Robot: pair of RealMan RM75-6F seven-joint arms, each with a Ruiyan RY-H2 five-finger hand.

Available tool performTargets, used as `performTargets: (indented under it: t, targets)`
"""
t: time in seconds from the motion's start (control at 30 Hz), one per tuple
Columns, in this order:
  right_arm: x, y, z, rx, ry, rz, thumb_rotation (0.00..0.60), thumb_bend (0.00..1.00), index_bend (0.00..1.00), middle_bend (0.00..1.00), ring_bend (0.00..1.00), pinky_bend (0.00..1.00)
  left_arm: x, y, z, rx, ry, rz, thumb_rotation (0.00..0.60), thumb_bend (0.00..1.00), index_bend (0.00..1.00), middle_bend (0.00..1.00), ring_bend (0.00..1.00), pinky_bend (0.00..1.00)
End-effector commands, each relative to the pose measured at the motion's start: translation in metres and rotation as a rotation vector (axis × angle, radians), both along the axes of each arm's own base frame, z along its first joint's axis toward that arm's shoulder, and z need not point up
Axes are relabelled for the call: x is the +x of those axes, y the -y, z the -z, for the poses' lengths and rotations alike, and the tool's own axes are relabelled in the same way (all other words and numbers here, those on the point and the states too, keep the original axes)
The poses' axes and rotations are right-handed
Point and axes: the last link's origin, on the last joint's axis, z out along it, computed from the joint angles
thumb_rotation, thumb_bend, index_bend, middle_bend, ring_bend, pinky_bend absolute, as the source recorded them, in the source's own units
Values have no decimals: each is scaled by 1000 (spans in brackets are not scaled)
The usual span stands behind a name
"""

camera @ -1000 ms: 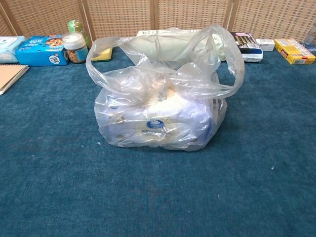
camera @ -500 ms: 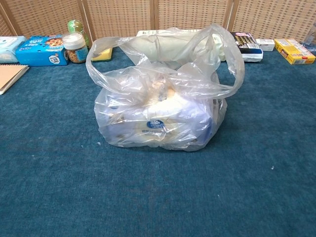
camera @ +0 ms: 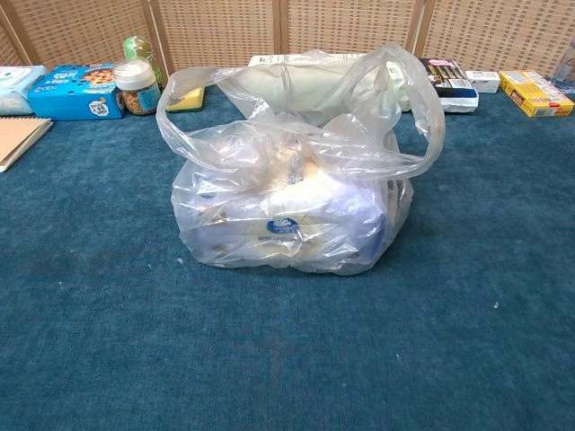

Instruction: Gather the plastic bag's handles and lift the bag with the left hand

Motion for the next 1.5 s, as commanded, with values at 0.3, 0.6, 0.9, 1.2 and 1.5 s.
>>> performTargets:
  t: [0.3, 0.6, 0.9, 1.2, 1.5]
  targets:
    - [4, -1, 0, -1, 7, -17, 600, 228, 225, 179, 115, 99, 42, -46, 43, -233, 97, 27, 0, 123, 203, 249, 178, 183]
    - [4, -3, -3, -7, 9, -20, 600, 227, 225, 179, 115, 99, 77, -70, 79, -336, 128, 81, 0, 123, 203, 248, 178, 192]
    - [1, -5, -7, -22, 14, -16, 600, 227, 225, 179, 115, 99, 117, -89, 111, -398, 177, 124, 0, 122, 203, 248, 178, 200]
    - [-2, -6, -7, -24, 23, -12, 600, 227, 222, 179, 115, 99, 168, -95, 133, -450, 283, 183, 0, 122, 203, 248, 178, 209]
    - [-2, -5, -7, -20, 27, -15, 600, 227, 215, 179, 115, 99, 184, -96, 119, -444, 435, 157, 0, 123, 203, 248, 178, 215]
